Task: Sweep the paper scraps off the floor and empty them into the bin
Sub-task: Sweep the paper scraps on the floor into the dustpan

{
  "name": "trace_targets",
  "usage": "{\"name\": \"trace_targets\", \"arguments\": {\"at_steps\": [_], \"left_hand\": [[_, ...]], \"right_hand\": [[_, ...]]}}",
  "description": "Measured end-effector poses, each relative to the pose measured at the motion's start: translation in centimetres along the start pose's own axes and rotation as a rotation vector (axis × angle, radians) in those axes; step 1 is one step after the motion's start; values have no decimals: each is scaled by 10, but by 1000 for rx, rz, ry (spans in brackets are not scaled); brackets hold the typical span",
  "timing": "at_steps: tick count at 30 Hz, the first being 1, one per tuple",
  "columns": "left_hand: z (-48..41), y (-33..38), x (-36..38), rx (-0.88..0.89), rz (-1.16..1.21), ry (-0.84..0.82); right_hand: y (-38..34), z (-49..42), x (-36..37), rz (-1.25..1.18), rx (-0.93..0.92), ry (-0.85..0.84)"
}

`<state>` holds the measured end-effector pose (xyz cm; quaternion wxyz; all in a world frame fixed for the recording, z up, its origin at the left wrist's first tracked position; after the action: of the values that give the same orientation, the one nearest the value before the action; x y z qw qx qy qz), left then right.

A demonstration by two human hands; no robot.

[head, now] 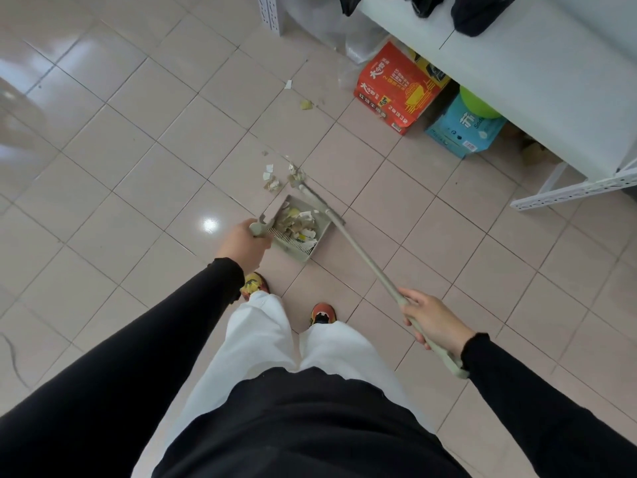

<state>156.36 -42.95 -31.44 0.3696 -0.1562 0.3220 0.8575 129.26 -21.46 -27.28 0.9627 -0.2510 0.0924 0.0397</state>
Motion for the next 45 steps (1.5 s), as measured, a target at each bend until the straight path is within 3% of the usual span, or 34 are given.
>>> {"name": "trace_targets", "arguments": {"at_steps": [14, 18, 22, 30, 37, 45], "left_hand": [[-67, -48, -158, -15, -18, 3], [-85, -48, -185, -9, -67, -18], [-96, -47, -198, -11, -91, -20], [-99, -56, -202, -21, -87, -36], [-90, -66, -196, 11, -78, -24], [-81, -77, -185, -11, -55, -23]], "right_hand": [[-146, -83, 129, 16, -55, 29], [-186, -121, 186, 187, -29, -14], [-198, -120, 197, 292, 0, -121], [-144, -30, 144, 96, -24, -104], [-153, -79, 172, 69, -96, 56], [-162, -101, 213, -277, 108, -58]]}}
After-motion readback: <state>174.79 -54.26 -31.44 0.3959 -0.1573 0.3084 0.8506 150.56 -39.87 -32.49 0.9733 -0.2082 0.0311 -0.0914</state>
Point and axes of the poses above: each hand's wrist, its own z-axis away from the middle knuckle, its own x-axis out of the palm, y = z × x, the point moved 1 cm from there along -z, towards the middle knuckle, and after that the axes turned 7 degrees about -x, right-handed, at the moved point
